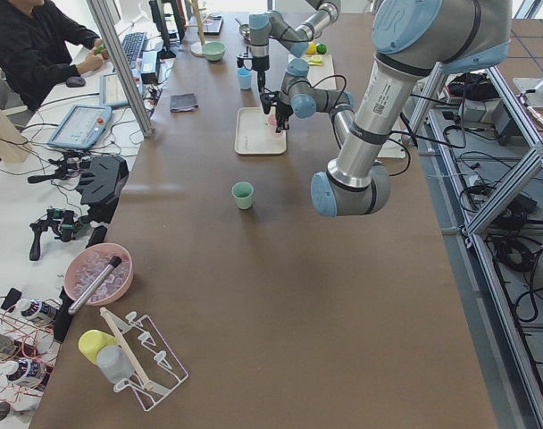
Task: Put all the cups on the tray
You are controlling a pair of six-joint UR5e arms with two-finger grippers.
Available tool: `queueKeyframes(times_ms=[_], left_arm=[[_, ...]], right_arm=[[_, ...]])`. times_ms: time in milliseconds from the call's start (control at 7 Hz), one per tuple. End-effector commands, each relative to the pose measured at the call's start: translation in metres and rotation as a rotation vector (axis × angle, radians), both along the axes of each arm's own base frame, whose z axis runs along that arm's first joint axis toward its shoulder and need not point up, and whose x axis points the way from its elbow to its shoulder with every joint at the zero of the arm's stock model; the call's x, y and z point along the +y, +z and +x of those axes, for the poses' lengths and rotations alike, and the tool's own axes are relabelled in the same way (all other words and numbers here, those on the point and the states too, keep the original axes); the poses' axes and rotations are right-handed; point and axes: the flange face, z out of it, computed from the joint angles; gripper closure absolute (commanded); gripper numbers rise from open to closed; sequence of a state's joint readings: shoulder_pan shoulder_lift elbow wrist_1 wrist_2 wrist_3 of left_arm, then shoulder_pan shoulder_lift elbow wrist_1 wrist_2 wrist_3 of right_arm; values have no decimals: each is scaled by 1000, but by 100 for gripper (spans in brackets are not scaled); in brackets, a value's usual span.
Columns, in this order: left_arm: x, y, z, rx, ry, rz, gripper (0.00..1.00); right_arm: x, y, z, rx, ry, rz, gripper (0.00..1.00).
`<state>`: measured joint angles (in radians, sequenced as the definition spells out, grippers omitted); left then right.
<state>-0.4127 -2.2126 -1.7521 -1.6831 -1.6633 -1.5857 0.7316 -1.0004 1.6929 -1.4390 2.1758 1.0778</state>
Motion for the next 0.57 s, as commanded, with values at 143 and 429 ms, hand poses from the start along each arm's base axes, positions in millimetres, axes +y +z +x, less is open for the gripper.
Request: queueKeyframes(times_ms=[143, 429], left_arm=[[-11, 12, 14, -38, 10, 33, 100], [-19, 13, 9, -44, -2, 33, 86]], right_arm=[[-45, 12, 82, -16, 78, -46, 0], [-73, 49, 144, 42, 94, -19, 0]])
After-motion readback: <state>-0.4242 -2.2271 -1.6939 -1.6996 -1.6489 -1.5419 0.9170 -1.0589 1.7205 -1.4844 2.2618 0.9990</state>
